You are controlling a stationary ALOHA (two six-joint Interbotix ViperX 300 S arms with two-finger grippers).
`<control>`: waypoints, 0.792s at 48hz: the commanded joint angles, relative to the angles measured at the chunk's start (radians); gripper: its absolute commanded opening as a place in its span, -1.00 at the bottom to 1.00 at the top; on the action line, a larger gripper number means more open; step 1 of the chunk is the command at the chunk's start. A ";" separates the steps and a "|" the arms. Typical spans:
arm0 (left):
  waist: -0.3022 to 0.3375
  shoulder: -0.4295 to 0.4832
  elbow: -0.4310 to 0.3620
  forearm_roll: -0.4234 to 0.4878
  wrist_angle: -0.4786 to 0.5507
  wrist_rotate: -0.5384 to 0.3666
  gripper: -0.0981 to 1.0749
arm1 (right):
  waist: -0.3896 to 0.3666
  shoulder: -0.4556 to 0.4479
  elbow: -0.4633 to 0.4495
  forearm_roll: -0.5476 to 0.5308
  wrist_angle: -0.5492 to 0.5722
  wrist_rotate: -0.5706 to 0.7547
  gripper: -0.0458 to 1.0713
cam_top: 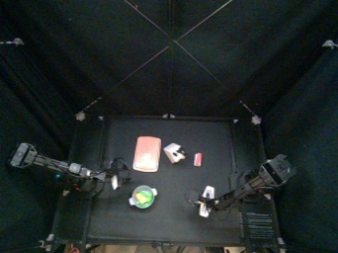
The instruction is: Grab white sushi roll
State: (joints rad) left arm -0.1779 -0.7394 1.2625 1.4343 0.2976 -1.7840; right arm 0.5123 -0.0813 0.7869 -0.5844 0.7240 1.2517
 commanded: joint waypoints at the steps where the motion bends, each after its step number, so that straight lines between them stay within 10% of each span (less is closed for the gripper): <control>1: 0.003 0.003 -0.012 0.002 0.003 0.000 0.71 | -0.003 -0.051 -0.028 -0.014 0.023 0.002 0.55; 38: 0.003 0.003 -0.011 -0.002 0.003 0.000 0.71 | -0.041 -0.003 -0.150 0.008 0.078 0.009 0.56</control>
State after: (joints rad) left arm -0.1764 -0.7394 1.2640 1.4327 0.2991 -1.7825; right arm 0.4709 -0.0813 0.6949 -0.5860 0.7869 1.2517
